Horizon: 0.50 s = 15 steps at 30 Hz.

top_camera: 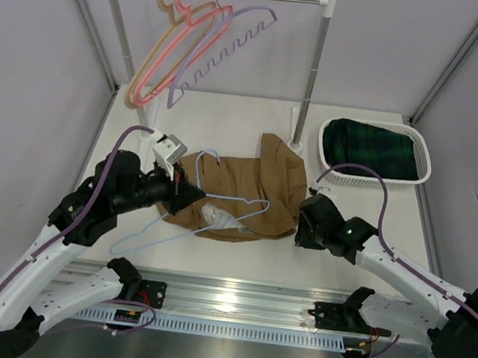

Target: Place the skirt on the hanger

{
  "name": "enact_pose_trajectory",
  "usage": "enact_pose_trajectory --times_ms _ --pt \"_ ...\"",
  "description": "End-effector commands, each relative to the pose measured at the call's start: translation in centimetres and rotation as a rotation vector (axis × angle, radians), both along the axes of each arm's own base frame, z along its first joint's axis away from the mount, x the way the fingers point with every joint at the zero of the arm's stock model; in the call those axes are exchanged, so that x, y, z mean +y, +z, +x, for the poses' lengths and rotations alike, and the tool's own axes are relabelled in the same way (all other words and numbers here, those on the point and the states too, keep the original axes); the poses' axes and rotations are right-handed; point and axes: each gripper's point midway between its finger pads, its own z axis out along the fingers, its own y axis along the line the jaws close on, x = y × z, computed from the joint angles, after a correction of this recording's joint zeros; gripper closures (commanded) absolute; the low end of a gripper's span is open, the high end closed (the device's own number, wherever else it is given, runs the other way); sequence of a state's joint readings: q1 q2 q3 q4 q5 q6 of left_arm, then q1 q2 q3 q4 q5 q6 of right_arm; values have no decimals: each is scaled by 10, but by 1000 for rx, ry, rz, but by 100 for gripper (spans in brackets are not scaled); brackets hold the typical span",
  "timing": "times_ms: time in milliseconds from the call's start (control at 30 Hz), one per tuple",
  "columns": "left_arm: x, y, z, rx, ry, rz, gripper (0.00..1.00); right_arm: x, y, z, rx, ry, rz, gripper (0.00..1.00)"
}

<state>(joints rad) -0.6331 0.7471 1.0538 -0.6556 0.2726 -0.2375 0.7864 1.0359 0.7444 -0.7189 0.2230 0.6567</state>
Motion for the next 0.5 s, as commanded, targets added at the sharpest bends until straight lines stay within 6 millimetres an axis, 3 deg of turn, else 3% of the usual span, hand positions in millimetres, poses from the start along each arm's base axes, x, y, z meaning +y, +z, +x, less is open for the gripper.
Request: enact_pose_trajectory --times_ms 0,133,367,467 --pt "-6 -15 -14 78 -58 13 100 15 8 17 -59 -9 47 62" --pt "-9 -26 -19 114 -85 29 100 27 2 19 -40 39 48 65" --pt "-16 -42 -24 167 -119 39 100 41 -10 23 -27 64 60 81" --pt "-19 -44 -24 174 -129 49 100 48 -14 28 -30 77 68 80"
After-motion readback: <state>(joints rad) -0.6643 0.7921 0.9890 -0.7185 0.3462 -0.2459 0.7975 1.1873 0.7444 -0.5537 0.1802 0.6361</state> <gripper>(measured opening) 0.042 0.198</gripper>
